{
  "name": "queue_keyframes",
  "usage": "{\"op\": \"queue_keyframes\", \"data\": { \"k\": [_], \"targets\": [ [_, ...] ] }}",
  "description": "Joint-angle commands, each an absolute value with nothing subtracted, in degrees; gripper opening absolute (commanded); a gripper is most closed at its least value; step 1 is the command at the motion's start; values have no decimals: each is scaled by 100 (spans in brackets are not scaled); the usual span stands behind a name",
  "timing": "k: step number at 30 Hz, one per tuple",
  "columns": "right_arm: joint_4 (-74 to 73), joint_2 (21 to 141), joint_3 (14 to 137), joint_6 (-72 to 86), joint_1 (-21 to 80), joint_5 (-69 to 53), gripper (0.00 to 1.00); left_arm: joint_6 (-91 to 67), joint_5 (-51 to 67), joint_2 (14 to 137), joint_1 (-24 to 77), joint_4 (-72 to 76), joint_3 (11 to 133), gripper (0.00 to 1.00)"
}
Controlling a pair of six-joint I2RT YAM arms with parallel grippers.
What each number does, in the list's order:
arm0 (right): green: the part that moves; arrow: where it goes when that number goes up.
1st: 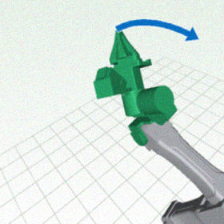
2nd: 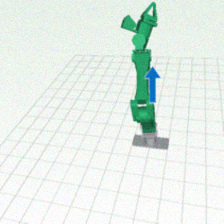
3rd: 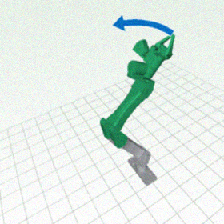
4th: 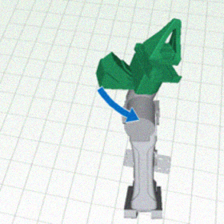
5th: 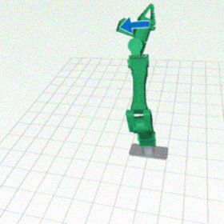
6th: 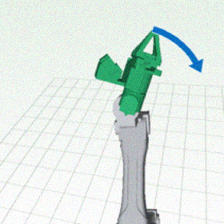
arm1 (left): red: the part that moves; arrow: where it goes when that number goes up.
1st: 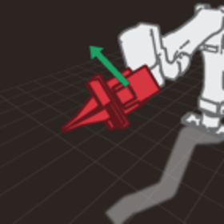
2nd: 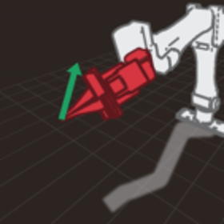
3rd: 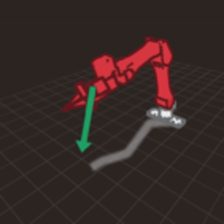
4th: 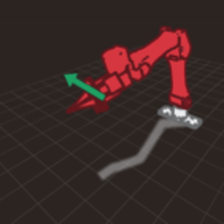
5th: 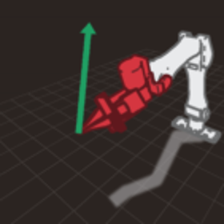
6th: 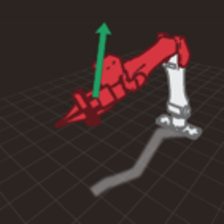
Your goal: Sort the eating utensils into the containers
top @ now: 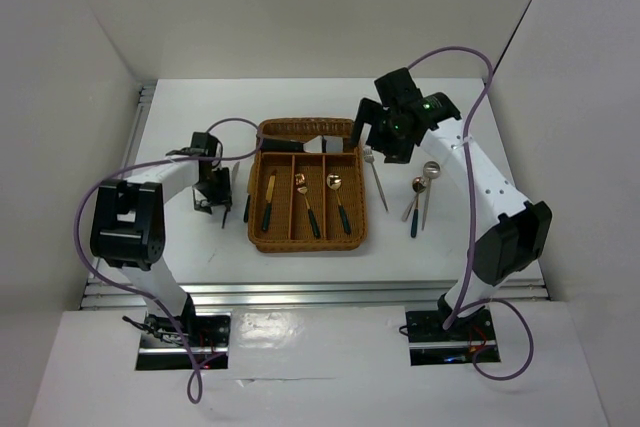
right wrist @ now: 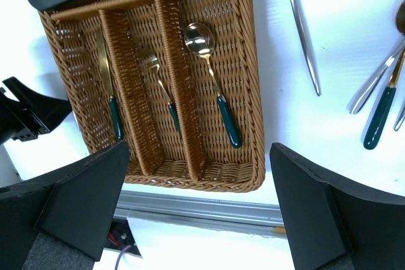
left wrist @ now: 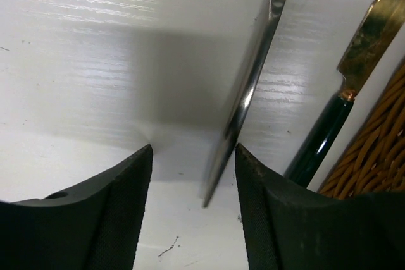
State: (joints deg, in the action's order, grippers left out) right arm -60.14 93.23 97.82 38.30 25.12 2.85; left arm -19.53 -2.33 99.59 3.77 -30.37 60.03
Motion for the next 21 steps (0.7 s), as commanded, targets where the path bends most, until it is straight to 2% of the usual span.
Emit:
{"op": "queue_keyframes", "data": {
  "k": [1,7,12,13,21],
  "targets": [
    [-6038,9079,9695,3823,2470,334,100,-1942,-158,10292,360,-2962,5968,59],
    [-6038,8965,9694,3823,2417,457,100,-1942,-159,10458,413,-2962,5968,40],
    [-6038,8912,9694,3823,2295,510,100,-1890,-158,10626,475,-2962,6021,11],
    [-6038,8912,9694,3823,2294,510,100,-1890,-158,10678,527,-2962,6021,0],
    [-6091,8807,9589,3823,2171,510,100,-1837,-44,10214,527,-3277,6415,0]
  ]
}}
